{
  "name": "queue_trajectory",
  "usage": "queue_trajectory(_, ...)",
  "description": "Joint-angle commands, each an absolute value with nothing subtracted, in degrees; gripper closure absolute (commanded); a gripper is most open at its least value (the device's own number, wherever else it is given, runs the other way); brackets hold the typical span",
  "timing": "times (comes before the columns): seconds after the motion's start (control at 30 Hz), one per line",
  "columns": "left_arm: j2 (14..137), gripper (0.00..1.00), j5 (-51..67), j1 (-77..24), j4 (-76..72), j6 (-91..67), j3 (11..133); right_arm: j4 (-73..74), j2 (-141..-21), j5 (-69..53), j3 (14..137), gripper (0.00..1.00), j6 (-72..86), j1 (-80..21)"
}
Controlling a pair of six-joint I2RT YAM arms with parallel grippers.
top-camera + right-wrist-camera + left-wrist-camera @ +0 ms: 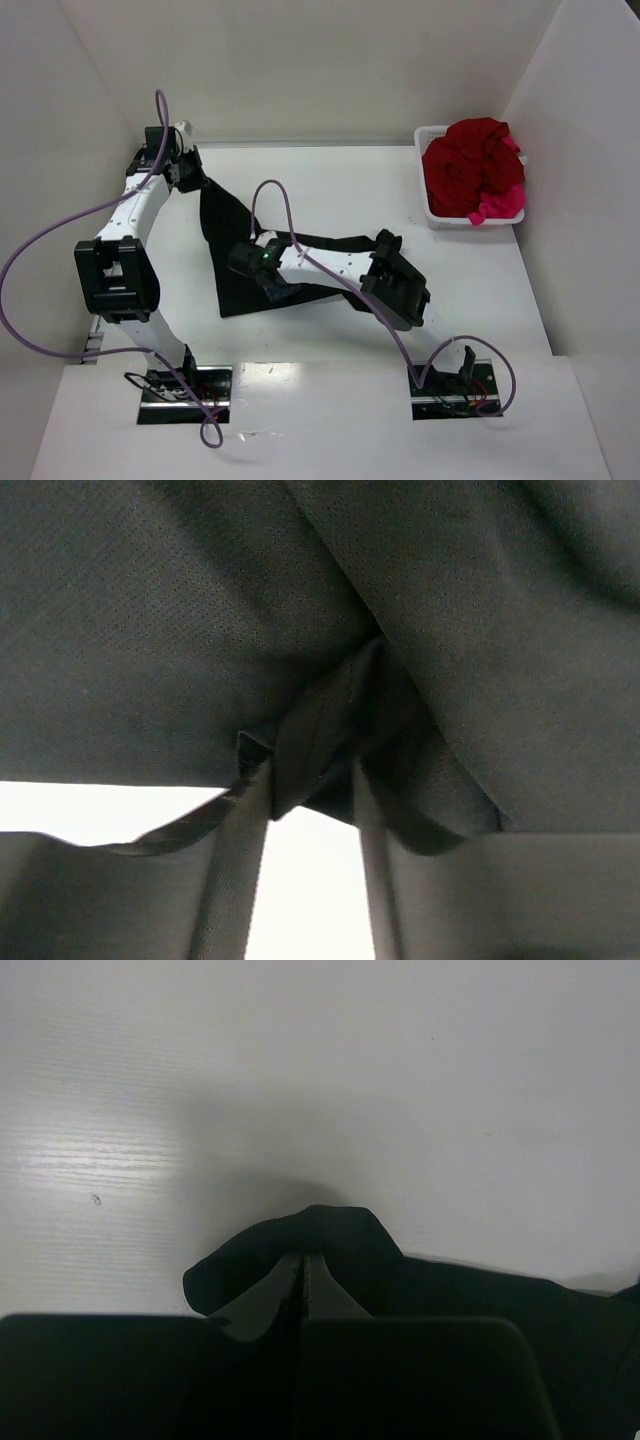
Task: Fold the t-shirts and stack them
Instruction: Flatten out the tshirt
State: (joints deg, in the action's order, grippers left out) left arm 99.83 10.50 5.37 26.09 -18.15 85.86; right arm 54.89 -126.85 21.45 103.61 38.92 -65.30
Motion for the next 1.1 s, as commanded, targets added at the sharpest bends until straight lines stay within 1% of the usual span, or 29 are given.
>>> queue_trajectory(0.0, 97.3, 1.00, 11.1, 5.7, 24.3, -17.7, 85.2, 54.9, -126.1, 23.5, 104.5, 0.69, 40.8, -65.9)
queue_trajectory(0.07, 97.3, 1.00, 11.1, 5.7, 24.3, -17.7, 85.2, 54.1, -126.7, 23.5, 103.8, 0.79, 40.8, -65.9)
queue_trajectory(0.1, 96.8, 1.00, 11.1, 5.7, 24.3, -17.7, 85.2, 54.1, -126.7, 23.5, 103.2, 0.90, 41.6, -65.9)
queue_trajectory(0.17, 96.8, 1.00, 11.1, 5.7, 24.3, -17.7, 85.2, 53.6, -125.5, 23.5, 103.2, 1.00, 43.1, -65.9)
queue_trajectory(0.23, 96.2, 1.00, 11.6, 6.2, 24.3, -17.7, 84.6, 52.6, -123.0, 24.3, 103.2, 1.00, 43.1, -65.9)
queue_trajectory(0.37, 95.7, 1.00, 11.6, 6.8, 24.3, -17.7, 84.6, 55.0, -118.1, 25.8, 108.8, 1.00, 44.2, -62.2)
queue_trajectory(0.5, 94.5, 1.00, 11.6, 6.8, 24.3, -17.7, 84.6, 57.4, -110.0, 30.7, 116.7, 1.00, 40.5, -55.0)
queue_trajectory(0.6, 93.2, 1.00, 12.1, 6.8, 24.8, -17.7, 86.7, 57.1, -104.4, 31.4, 122.5, 1.00, 37.1, -48.0)
queue_trajectory(0.63, 92.6, 1.00, 12.1, 6.8, 25.4, -17.7, 87.6, 55.8, -103.2, 31.4, 122.5, 1.00, 34.2, -44.8)
queue_trajectory(0.77, 88.3, 1.00, 12.7, 6.8, 25.4, -18.3, 90.7, 45.6, -97.5, 32.1, 120.0, 1.00, 28.9, -39.0)
queue_trajectory(0.83, 86.9, 1.00, 12.7, 6.8, 26.8, -18.3, 93.1, 43.0, -94.8, 36.1, 120.0, 1.00, 28.0, -38.5)
queue_trajectory(0.9, 84.7, 1.00, 10.3, 6.8, 28.2, -18.3, 94.7, 41.5, -94.1, 40.1, 121.6, 1.00, 26.1, -36.8)
queue_trajectory(1.03, 82.7, 1.00, 9.8, 7.8, 31.1, -19.4, 101.6, 38.3, -92.6, 44.4, 122.0, 1.00, 23.4, -35.2)
queue_trajectory(1.07, 82.1, 1.00, 9.8, 7.8, 31.6, -19.9, 105.2, 37.6, -92.1, 45.0, 121.4, 1.00, 22.9, -34.6)
